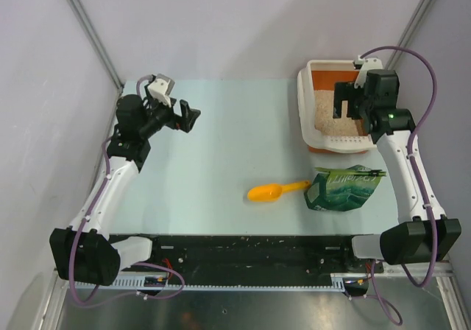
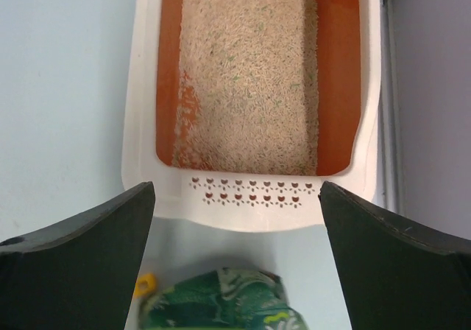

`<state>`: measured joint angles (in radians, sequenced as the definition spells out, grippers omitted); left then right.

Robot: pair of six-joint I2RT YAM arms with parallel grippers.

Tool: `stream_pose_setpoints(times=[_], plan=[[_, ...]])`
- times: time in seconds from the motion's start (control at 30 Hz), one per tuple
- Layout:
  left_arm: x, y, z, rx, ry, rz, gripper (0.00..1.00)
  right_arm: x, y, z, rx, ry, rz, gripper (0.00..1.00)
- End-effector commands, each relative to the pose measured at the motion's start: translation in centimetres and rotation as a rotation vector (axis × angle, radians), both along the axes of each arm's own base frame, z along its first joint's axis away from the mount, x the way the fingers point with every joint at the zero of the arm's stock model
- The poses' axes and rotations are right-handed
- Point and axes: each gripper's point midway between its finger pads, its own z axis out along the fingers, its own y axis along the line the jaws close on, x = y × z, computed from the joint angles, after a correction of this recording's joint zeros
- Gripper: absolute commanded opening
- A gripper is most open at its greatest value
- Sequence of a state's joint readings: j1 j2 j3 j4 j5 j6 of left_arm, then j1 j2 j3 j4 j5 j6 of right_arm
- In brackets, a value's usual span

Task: Fill the litter box with clean litter

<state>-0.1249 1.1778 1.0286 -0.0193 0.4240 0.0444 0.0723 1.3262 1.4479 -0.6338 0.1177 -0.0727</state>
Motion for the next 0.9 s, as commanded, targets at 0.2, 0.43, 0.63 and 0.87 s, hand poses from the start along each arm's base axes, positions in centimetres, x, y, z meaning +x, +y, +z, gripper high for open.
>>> stream_pose_setpoints(times=[0.2, 0.43, 0.63, 0.87], plan=[[-7.1, -8.4, -2.5, 0.078, 0.029, -0.502, 1.00, -10.0, 4.3, 1.5, -0.125, 0.077, 0.596, 1.00], [-9.7, -12.1, -6.8, 0.194, 0.069, -0.653, 1.00, -15.6, 5.4, 1.4, -0.136, 0.153, 0.761, 0.95], [-10.5, -13.5, -8.2, 0.222, 0.070, -0.727, 1.00, -19.4, 5.0, -0.6, -0.216, 0.263, 0.906, 0.88], [-10.6, -14.0, -9.2, 0.246, 0.082, -0.744, 1.00, -20.4, 3.6, -3.2, -0.334, 0.354, 0.998, 0.75]])
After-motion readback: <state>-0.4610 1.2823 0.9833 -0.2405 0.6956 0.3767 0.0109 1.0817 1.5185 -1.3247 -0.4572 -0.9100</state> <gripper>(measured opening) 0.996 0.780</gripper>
